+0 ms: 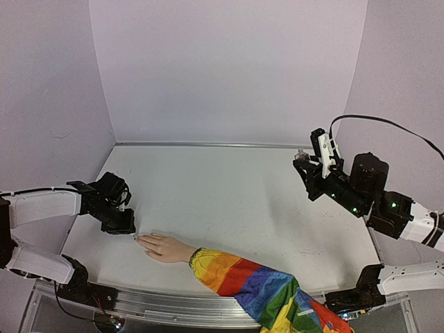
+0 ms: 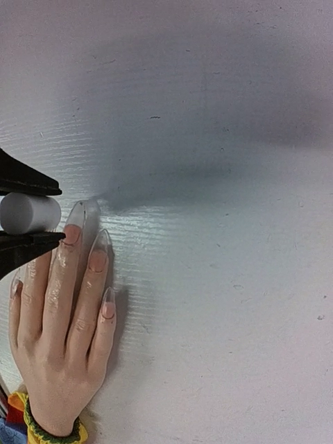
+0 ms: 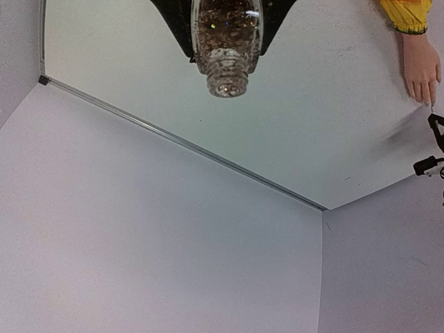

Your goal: Paint the nails

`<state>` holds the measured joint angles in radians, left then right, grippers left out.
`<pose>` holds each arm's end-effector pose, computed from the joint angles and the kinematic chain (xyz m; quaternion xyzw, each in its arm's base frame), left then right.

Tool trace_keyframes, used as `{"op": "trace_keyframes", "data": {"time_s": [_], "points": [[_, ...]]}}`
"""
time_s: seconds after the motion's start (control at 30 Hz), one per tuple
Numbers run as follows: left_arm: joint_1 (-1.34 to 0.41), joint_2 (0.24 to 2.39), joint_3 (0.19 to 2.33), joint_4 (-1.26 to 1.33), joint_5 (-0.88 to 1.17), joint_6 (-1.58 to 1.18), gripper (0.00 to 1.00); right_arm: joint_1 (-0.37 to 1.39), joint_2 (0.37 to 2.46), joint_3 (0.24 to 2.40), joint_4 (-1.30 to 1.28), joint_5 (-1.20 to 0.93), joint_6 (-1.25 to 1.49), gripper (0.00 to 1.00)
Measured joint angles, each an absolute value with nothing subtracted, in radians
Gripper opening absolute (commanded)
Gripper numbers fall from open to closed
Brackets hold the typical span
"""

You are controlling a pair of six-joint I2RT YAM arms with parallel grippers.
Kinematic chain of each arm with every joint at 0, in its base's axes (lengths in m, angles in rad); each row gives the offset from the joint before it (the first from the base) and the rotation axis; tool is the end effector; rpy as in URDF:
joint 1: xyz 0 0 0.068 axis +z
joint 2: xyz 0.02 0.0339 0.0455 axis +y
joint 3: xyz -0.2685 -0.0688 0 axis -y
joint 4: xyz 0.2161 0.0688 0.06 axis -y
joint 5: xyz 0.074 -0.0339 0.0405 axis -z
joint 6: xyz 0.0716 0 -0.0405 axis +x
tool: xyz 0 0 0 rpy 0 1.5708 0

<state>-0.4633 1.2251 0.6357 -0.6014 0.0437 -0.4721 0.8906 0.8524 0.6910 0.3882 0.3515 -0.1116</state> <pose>0.1739 -0.0904 0.1607 -0.0002 0.9818 -0.1043 0.1589 0.1474 0.1430 0.3719 -0.1745 0.6033 0.1919 0.7541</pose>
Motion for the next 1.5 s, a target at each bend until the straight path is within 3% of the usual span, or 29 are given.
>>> {"op": "trace_keyframes", "data": {"time_s": [0.5, 1.5], "points": [[-0.461, 1.093, 0.649, -0.657, 0.053, -0.490, 0.00, 0.891, 0.856, 0.691, 0.388, 0.350, -0.111, 0.00], [-0.461, 1.185, 0.662, -0.653, 0.107, -0.490, 0.00, 0.891, 0.859, 0.691, 0.388, 0.348, -0.111, 0.00]]}}
